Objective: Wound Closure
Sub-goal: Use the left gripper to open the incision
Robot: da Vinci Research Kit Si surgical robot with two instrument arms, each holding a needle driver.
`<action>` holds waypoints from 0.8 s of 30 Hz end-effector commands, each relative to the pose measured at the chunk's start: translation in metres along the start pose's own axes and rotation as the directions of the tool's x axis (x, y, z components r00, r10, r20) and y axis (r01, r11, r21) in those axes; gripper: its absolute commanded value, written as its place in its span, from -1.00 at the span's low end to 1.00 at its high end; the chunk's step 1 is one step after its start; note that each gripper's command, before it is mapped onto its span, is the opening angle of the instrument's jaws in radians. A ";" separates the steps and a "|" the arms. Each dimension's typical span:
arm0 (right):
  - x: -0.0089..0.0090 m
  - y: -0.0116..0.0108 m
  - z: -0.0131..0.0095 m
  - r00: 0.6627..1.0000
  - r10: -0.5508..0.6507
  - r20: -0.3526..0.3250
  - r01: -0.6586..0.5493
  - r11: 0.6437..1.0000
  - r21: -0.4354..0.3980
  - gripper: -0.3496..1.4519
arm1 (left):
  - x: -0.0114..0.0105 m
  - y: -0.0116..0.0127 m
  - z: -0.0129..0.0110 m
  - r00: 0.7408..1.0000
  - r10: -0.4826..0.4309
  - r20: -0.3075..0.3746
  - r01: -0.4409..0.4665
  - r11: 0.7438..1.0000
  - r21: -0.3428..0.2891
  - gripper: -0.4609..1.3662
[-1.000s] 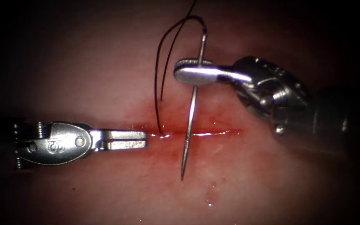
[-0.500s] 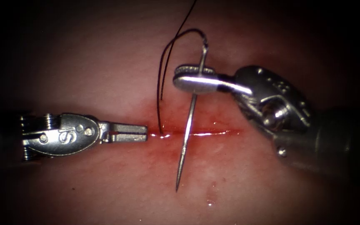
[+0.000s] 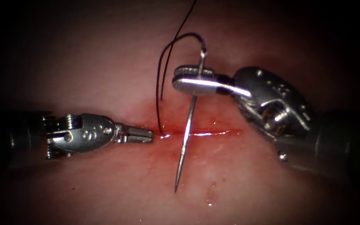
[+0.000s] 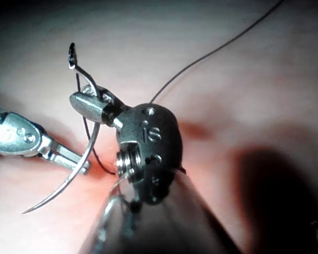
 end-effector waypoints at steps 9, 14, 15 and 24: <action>0.0000 -0.0004 0.0004 1.000 -0.019 0.006 0.019 1.000 -0.010 -1.00 | -0.0008 -0.0004 0.0010 0.999 -0.021 0.030 0.021 1.000 -0.002 -0.88; -0.0002 -0.0010 0.0006 0.999 -0.035 0.006 0.035 0.999 -0.009 -1.00 | -0.0007 -0.0003 0.0014 0.998 -0.027 0.065 0.024 0.999 0.045 -0.88; -0.0002 -0.0011 0.0006 0.999 -0.036 0.006 0.036 0.999 -0.009 -1.00 | -0.0006 -0.0003 0.0014 0.997 -0.022 0.070 0.017 0.998 0.066 -0.88; -0.0004 -0.0015 0.0004 0.999 -0.046 0.012 0.046 0.999 -0.006 -1.00 | -0.0007 0.0001 0.0024 0.982 -0.015 0.190 -0.023 0.981 0.192 -0.88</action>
